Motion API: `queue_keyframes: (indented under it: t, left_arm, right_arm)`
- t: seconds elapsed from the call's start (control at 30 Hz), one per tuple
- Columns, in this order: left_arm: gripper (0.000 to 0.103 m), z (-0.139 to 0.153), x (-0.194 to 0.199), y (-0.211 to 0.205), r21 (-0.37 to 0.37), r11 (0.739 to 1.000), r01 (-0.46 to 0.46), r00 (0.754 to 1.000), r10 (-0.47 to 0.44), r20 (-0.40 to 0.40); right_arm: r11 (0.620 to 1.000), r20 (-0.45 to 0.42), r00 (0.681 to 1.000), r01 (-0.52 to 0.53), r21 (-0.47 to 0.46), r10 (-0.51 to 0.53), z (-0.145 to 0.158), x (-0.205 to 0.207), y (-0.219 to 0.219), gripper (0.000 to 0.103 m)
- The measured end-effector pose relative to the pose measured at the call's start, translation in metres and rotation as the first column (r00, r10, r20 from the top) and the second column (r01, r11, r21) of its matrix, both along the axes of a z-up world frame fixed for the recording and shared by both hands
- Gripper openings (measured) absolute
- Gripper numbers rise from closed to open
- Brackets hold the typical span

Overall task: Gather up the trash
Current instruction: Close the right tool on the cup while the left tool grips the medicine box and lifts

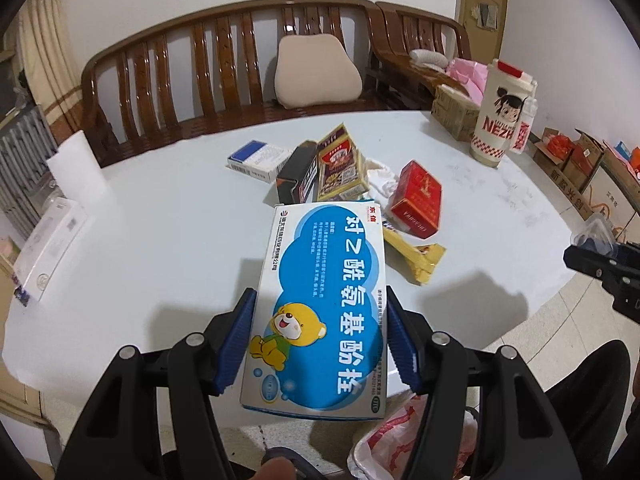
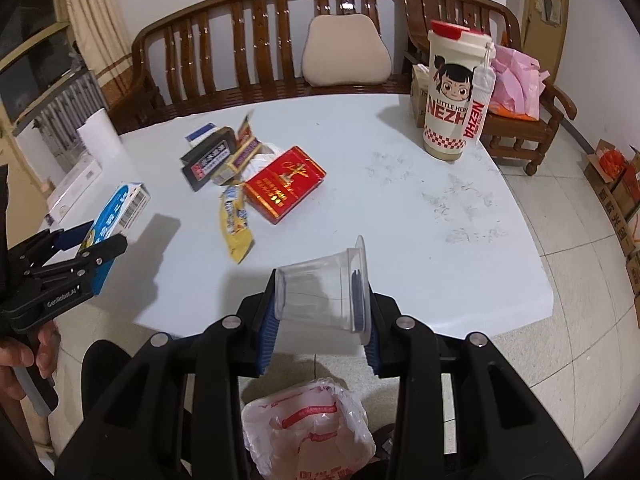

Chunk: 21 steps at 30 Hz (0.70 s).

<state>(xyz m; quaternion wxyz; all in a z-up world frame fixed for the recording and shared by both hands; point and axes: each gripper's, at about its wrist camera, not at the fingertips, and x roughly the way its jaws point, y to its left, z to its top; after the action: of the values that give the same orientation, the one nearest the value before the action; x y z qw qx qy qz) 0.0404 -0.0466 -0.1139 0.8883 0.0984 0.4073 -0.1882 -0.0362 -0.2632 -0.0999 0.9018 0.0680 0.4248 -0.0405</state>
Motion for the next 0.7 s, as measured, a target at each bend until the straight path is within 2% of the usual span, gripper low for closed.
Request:
queue_keyframes:
  t: [0.37,0.7]
  left_arm:
    - [0.060,0.032,-0.061,0.000,0.008,0.999,-0.031,0.997,0.030,0.071]
    - [0.060,0.026,-0.115,-0.005,0.004,1.000,0.013,0.999,-0.013,0.041]
  right_arm:
    - [0.997,0.033,0.997,-0.070,-0.012,0.070,0.021,-0.056,0.014,0.034]
    - [0.994,0.023,0.994,-0.111,-0.006,0.111,0.012,-0.103,0.030,0.034]
